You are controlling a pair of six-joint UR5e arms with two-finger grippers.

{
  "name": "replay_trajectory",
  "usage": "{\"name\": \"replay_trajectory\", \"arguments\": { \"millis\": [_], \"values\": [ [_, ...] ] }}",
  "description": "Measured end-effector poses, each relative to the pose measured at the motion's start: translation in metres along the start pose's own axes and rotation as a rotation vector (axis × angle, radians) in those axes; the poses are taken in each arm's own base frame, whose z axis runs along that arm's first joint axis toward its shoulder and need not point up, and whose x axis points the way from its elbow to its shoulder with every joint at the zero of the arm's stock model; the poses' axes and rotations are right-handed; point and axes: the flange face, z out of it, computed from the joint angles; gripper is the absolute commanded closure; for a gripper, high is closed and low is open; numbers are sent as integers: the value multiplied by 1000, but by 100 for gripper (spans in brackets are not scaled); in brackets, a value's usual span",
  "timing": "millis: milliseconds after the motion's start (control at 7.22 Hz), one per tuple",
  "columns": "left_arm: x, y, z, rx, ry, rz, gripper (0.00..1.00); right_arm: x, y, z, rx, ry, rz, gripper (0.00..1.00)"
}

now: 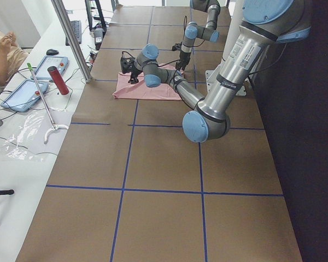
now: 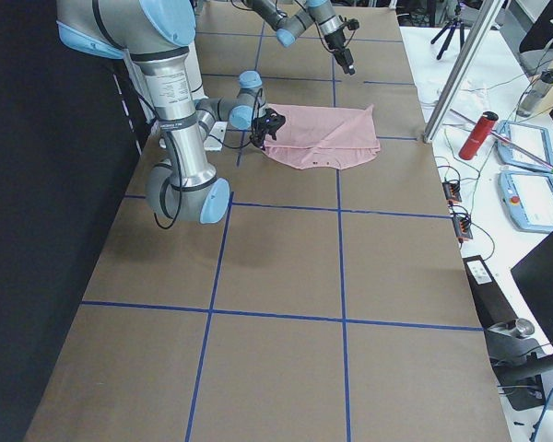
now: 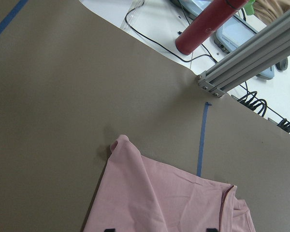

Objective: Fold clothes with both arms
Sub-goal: 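Move the left gripper to the near edge beside the right gripper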

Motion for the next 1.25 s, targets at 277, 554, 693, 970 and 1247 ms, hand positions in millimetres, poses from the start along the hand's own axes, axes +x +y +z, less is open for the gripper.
{"name": "replay_trajectory", "arguments": {
  "millis": [277, 554, 693, 970, 1247],
  "values": [
    [1, 0, -2, 0, -2, -1, 31, 2, 5, 4, -1, 8, 1, 92],
    [1, 0, -2, 0, -8, -3, 31, 2, 8, 4, -5, 6, 9, 100],
    [2, 0, -3, 0, -7, -3, 31, 3, 9, 3, -8, 4, 10, 100],
    [3, 0, -4, 0, -6, -3, 31, 1, 10, 2, -11, -2, 11, 100],
    [4, 1, -7, 0, -6, -11, 31, -1, 8, -2, -10, -7, 11, 100]
  ]
}}
